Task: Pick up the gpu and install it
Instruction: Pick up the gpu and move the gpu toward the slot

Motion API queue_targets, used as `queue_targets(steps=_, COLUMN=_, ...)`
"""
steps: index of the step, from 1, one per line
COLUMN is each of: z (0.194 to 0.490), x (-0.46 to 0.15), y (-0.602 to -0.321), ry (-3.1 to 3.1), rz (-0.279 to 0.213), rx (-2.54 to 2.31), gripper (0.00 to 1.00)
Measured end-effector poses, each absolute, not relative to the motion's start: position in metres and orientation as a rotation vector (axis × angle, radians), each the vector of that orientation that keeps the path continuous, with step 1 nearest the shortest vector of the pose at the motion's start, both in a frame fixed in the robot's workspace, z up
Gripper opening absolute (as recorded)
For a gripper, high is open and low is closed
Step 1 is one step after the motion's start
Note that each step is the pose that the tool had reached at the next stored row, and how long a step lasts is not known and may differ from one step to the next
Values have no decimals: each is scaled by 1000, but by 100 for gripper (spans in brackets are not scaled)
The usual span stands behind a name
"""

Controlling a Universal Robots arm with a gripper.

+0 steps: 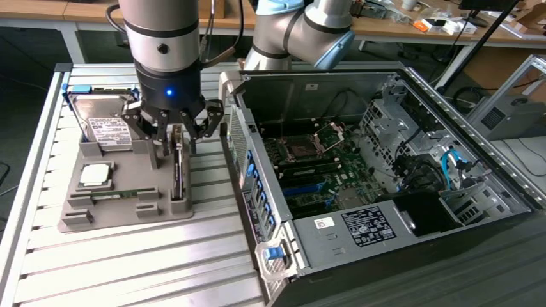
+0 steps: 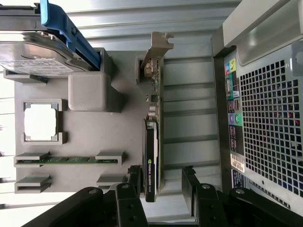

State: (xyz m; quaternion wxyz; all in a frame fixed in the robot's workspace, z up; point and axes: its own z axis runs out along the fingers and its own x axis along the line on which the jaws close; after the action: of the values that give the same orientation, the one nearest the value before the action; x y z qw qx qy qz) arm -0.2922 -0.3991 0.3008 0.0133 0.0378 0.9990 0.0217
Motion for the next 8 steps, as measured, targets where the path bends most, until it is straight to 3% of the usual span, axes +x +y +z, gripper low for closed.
queue_targets(steps=8, z=299, x=-292, y=-399, ry=3112, rz=68, rx=118, gripper=48)
